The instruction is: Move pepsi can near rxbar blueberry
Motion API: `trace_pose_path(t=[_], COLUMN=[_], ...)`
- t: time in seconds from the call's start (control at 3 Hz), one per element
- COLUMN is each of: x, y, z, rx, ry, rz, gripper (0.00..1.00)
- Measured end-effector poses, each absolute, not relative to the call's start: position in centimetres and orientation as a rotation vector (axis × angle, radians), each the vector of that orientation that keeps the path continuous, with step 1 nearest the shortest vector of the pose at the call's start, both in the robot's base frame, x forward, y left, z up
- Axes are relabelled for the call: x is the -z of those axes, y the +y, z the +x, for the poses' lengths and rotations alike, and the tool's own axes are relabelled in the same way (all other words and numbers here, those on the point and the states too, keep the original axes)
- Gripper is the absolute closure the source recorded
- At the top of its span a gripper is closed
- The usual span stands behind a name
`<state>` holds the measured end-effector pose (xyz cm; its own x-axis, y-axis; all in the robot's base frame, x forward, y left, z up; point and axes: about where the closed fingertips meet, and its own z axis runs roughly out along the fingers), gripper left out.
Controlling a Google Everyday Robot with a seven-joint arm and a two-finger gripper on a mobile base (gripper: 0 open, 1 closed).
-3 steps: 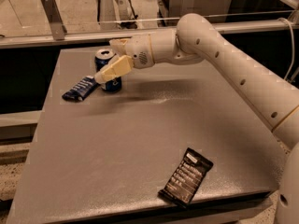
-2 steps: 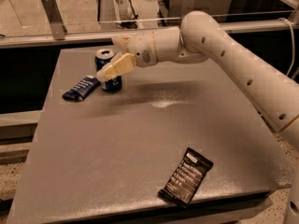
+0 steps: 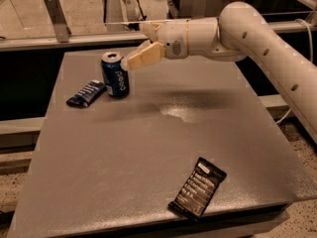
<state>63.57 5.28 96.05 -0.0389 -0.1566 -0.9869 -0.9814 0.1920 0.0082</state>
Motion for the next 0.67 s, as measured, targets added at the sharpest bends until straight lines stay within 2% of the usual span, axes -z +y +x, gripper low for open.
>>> trace_pose_path(t=[0.67], x=[-99.4], y=[-2.1], z=[65.6], rx=[-0.835], ry=[1.461], rz=[-1.024], gripper=[0.00])
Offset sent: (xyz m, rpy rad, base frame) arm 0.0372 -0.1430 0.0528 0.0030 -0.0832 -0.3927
